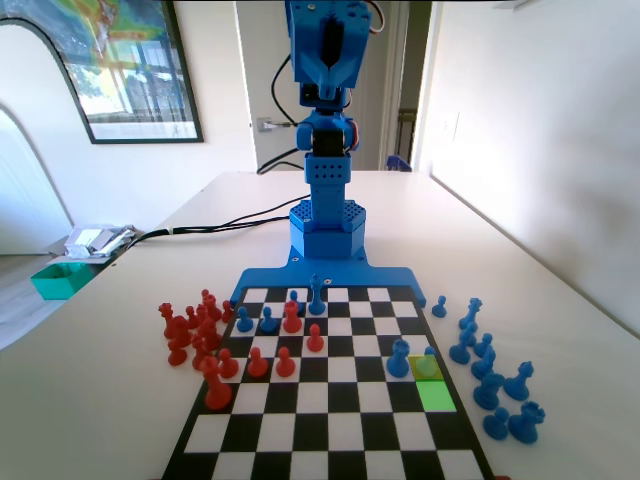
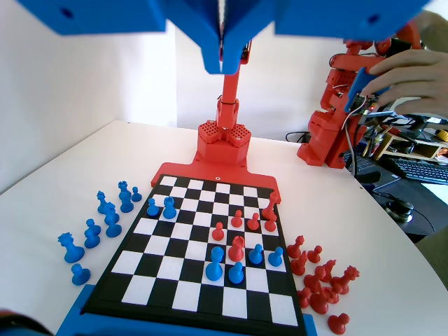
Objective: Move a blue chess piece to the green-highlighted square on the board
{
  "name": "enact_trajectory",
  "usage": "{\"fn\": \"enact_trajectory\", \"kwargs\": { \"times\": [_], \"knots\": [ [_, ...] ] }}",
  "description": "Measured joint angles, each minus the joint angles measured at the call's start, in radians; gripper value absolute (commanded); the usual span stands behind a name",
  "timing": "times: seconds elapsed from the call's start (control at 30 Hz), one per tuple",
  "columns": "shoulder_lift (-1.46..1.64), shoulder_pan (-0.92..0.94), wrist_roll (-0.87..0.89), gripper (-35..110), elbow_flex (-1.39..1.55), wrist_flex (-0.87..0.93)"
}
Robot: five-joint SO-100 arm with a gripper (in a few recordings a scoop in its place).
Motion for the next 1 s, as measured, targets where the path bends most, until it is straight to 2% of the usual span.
{"fn": "enact_trajectory", "kwargs": {
  "times": [0.27,0.7,1.0],
  "knots": [
    [0.0,0.0,0.0,6,0.0,0.0],
    [-0.009,-0.023,0.0,1,0.0,0.0],
    [-0.296,-0.046,0.202,1,-0.218,0.02]
  ]
}}
